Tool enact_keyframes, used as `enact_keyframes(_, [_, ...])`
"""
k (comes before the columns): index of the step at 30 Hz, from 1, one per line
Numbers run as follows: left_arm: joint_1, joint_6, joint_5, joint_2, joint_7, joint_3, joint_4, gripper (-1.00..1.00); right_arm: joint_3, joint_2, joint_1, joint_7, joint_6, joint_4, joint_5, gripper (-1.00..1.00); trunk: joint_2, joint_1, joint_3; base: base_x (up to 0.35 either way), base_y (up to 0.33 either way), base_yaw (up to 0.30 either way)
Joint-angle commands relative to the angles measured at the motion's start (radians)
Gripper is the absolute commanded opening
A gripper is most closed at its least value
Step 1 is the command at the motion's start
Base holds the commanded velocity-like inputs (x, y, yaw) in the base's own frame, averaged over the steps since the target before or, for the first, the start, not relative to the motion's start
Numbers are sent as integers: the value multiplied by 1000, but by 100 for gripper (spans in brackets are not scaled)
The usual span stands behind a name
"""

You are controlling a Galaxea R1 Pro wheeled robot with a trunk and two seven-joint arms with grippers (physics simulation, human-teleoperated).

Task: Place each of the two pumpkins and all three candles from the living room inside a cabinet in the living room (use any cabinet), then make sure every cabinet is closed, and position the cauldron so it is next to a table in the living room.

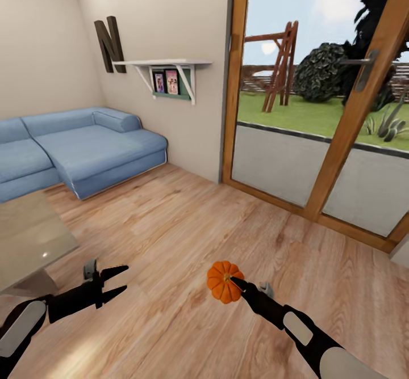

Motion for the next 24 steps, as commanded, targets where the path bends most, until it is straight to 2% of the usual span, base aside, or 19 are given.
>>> enact_keyframes(1, [-1, 3, -2, 0, -4, 0, 1, 100, 3, -1, 0, 1, 6, -1, -11, -100, 7, -5, 2, -329, 0, 262])
enact_keyframes(10, [-1, 3, 0, 0, -4, 0, 1, 100, 3, -1, 0, 1, 6, -1, -12, -100, 70, -39, 24, -310, 0, 265])
enact_keyframes(24, [-1, 3, -1, -1, -4, 0, 1, 100, 3, -2, 0, 1, 6, -1, -12, -100, 168, -93, 59, -53, 0, 266])
